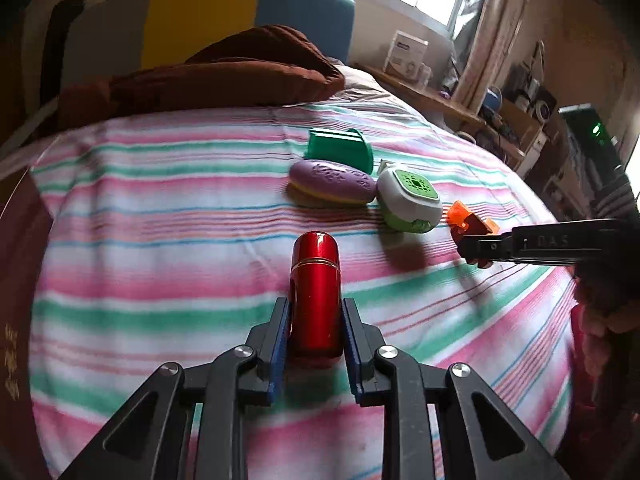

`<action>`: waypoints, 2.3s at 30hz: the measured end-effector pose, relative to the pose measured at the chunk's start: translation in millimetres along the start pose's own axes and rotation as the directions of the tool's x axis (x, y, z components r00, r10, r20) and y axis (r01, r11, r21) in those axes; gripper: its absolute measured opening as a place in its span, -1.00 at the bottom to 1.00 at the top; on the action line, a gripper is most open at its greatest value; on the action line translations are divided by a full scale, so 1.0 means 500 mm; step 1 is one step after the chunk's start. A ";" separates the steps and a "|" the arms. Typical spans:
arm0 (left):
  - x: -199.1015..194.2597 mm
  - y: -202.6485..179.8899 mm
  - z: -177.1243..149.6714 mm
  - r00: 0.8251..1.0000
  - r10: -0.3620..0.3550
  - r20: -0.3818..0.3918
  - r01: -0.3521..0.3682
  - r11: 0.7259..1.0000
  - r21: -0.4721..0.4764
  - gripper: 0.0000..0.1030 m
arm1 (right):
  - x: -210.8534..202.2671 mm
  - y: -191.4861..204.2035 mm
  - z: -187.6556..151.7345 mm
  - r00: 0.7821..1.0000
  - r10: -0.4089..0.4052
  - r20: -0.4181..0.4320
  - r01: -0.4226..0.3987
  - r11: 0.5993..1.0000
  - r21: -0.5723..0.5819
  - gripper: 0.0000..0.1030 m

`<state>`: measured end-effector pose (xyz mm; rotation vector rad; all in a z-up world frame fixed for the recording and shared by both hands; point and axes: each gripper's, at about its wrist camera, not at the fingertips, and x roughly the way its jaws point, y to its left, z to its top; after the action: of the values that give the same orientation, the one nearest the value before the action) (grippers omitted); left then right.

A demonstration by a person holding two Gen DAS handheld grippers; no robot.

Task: Organize rigid objects
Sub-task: 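Carry the red cylinder into the gold tray and open left tool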

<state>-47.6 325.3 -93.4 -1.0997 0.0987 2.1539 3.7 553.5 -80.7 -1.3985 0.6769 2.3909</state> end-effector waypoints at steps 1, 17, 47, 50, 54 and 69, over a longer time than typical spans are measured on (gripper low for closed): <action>-0.008 0.008 -0.006 1.000 -0.012 0.000 0.012 1.000 -0.019 -0.53 | 0.001 -0.001 -0.002 1.000 -0.001 -0.003 0.001 1.000 0.001 -0.70; -0.159 0.077 -0.061 0.989 -0.130 0.071 0.139 0.980 -0.143 -0.53 | 0.010 0.000 -0.009 1.000 -0.021 -0.020 0.020 1.000 -0.011 -0.70; -0.293 0.323 -0.134 0.994 0.062 0.094 -0.028 0.946 -0.323 -0.52 | 0.003 0.015 -0.018 0.997 -0.073 0.012 0.074 0.994 -0.085 -0.70; -0.284 0.322 -0.139 0.995 0.074 0.068 -0.049 0.951 -0.306 -0.52 | 0.003 0.017 -0.021 0.997 -0.077 0.010 0.077 0.993 -0.092 -0.70; -0.275 0.321 -0.145 0.997 0.075 0.037 -0.060 0.953 -0.297 -0.52 | 0.003 0.015 -0.020 0.997 -0.082 0.011 0.082 0.992 -0.094 -0.70; -0.314 0.292 -0.157 0.986 0.136 0.098 -0.111 0.967 -0.228 -0.26 | 0.000 0.016 -0.021 0.997 -0.071 0.023 0.073 0.992 -0.102 -0.70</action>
<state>-23.7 100.3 -62.4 -1.1177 -0.1321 2.3789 7.7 541.4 -82.9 -1.4129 0.4966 2.4099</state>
